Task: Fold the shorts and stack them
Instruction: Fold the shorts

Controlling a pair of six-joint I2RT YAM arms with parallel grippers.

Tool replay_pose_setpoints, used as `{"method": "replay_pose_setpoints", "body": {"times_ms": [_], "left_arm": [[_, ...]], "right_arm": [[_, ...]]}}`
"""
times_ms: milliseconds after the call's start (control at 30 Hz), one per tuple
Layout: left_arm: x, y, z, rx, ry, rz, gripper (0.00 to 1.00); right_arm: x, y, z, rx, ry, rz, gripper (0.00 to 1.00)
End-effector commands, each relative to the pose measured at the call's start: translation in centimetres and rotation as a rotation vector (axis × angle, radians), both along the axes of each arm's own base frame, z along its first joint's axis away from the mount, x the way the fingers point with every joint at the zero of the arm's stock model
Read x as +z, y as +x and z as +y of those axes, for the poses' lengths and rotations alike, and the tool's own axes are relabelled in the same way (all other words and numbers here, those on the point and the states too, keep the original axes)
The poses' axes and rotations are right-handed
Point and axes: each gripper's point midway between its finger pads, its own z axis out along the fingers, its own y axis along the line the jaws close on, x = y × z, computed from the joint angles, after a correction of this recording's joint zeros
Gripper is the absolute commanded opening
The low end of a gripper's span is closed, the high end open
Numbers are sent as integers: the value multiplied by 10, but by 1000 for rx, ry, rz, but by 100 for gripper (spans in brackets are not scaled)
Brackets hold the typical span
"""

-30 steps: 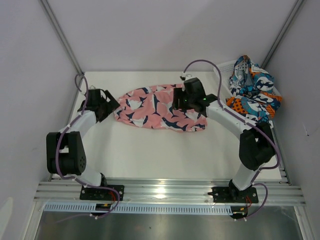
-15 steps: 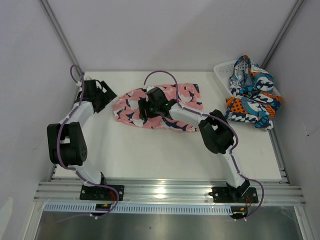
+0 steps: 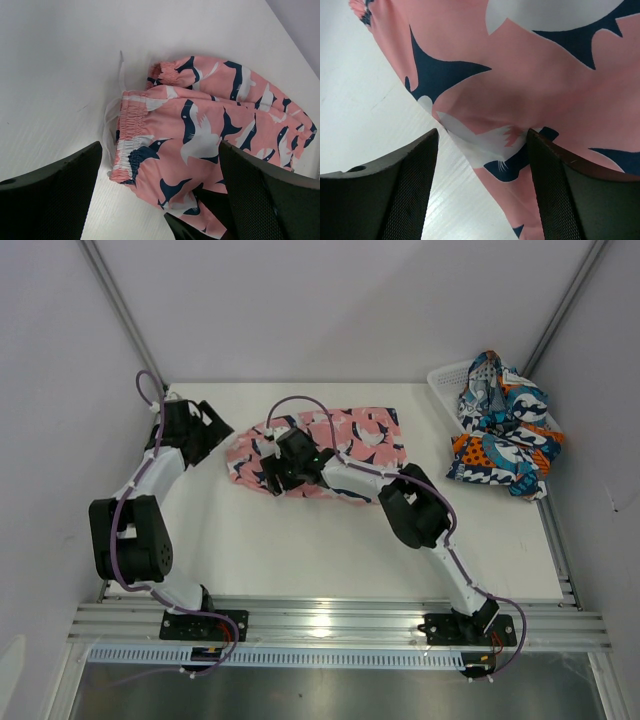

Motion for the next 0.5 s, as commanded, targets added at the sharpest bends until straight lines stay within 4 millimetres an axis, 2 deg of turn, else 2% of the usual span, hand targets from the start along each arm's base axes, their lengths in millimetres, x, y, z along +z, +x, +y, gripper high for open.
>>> {"method": "replay_pose_setpoints", "body": {"times_ms": [0,67,100,133,167,200,267,300,333,367,400,433,467], "left_arm": [[19,-2,0,-5,-9,-52,99],[19,-2,0,-5,-9,-51,99],[15,-4,0,-4,-9,-42,99],[18,-2,-1,-6,-10,-49,99],[19,-2,-1,-6,-10,-53,99],[19,-2,-1,-7,-9,-51,99],[19,-3,0,-4,-5,-51,99],[17,-4,0,-4,-5,-46,99],[18,-4,0,-3,-4,-48,99],[16,-5,0,-3,-5,-42,99],[17,-4,1,-1,-6,-43,99],[16,-5,0,-3,-7,-42,99],[17,-5,-1,-6,-9,-45,99]], "right_arm": [[-6,-4,9,45,-40,-26,73],[-19,-1,4,12,-116,-40,70],[-15,4,2,-10,-152,-48,64],[-30,4,-1,-18,-193,-39,58],[-31,6,-3,-27,-217,-51,49],[-35,4,-5,-32,-236,-47,31],[-33,-1,-5,-28,-236,-50,17],[-42,-7,-11,-24,-241,-43,6],[-26,-11,-10,-15,-213,-66,0],[-22,-17,-10,1,-198,-79,0],[-36,-33,-17,39,-210,-87,0],[-33,-40,-20,57,-204,-101,0],[-11,-47,-21,67,-176,-134,0]]}}
